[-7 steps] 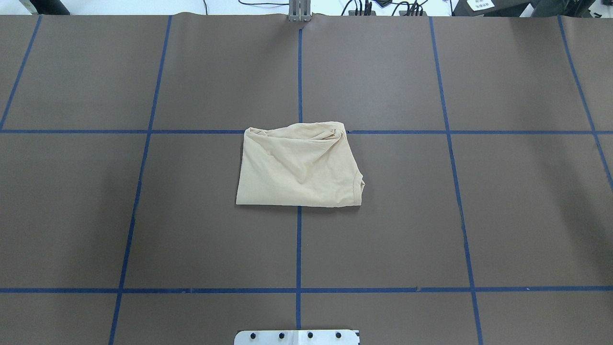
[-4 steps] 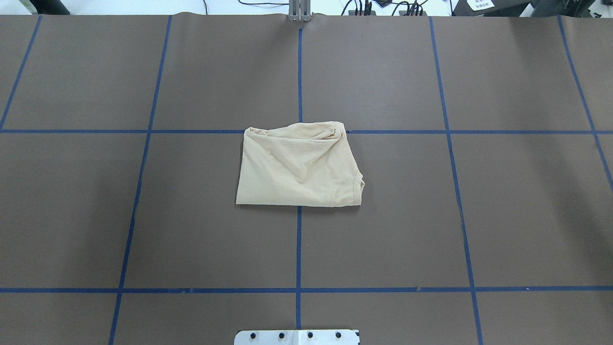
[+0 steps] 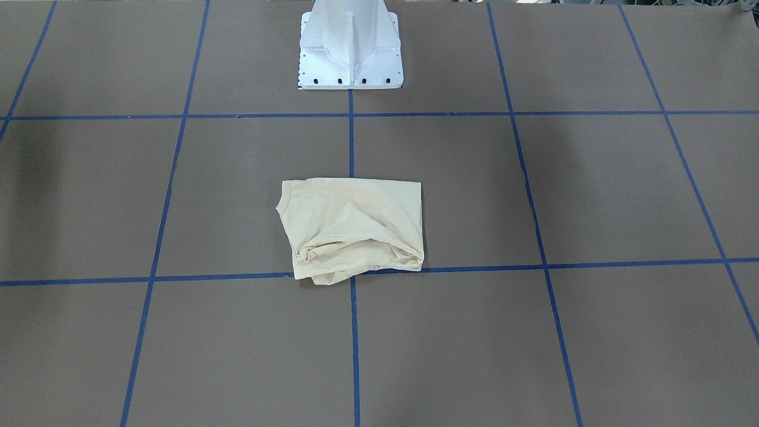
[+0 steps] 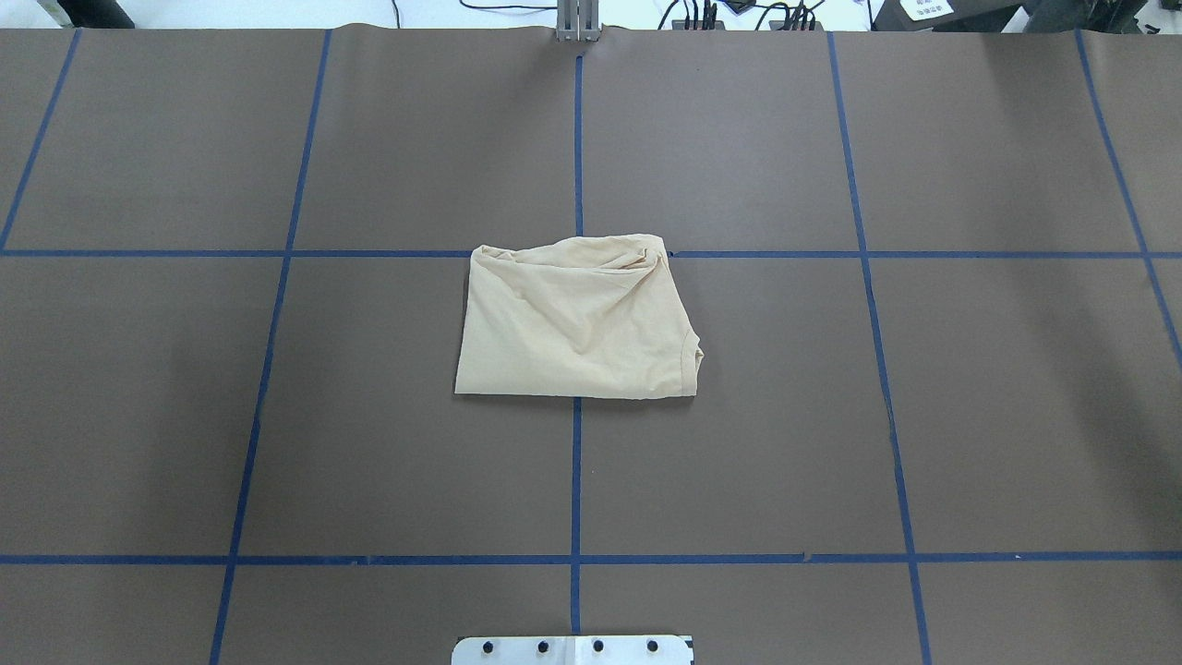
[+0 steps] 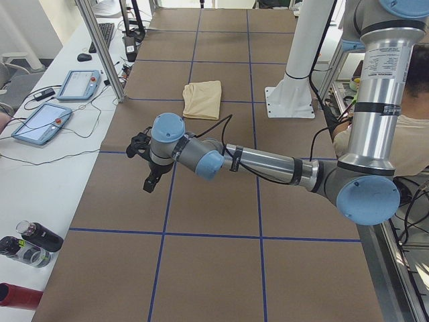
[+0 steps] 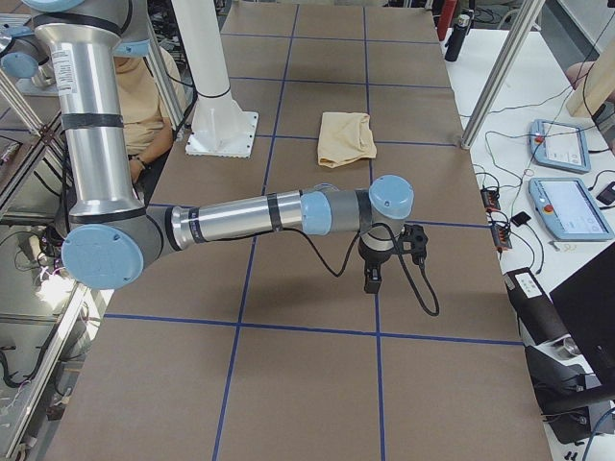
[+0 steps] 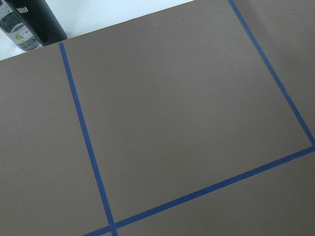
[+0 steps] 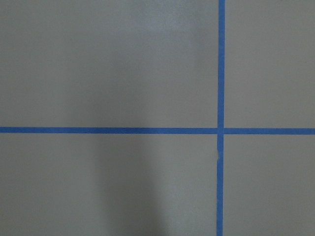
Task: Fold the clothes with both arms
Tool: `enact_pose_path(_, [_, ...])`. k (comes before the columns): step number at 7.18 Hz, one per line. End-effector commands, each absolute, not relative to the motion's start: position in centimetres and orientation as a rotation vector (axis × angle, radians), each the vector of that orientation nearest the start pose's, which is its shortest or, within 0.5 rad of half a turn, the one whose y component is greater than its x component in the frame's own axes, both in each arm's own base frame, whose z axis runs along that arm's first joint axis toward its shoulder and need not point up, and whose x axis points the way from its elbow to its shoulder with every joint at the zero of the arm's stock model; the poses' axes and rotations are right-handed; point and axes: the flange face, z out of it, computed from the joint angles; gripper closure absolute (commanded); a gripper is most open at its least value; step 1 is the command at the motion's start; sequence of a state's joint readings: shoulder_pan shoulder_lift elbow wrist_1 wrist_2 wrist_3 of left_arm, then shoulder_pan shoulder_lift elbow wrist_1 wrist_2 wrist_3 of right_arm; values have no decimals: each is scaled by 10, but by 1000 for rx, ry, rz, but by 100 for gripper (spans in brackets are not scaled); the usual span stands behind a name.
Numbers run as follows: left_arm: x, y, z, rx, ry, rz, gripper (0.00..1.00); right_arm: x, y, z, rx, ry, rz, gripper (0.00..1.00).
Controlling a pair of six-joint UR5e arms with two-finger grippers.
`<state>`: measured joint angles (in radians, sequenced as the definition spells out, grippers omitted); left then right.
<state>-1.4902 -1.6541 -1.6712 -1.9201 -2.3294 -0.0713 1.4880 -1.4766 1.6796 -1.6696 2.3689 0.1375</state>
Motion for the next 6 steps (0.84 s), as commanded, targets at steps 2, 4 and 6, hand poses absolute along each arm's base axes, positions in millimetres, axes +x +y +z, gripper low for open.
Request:
enact_pose_path(2, [-29,-543,548,355,741,179,0,17,-527,568,7,-813,7,0])
enact_pose_path(4, [-27,-540,555,339,744,170,0,17,-527,560,27,-820,-1,0])
enact_pose_path(6, [-27,-540,562,330,744,167,0,7,-532,550,38,-822,-24,0])
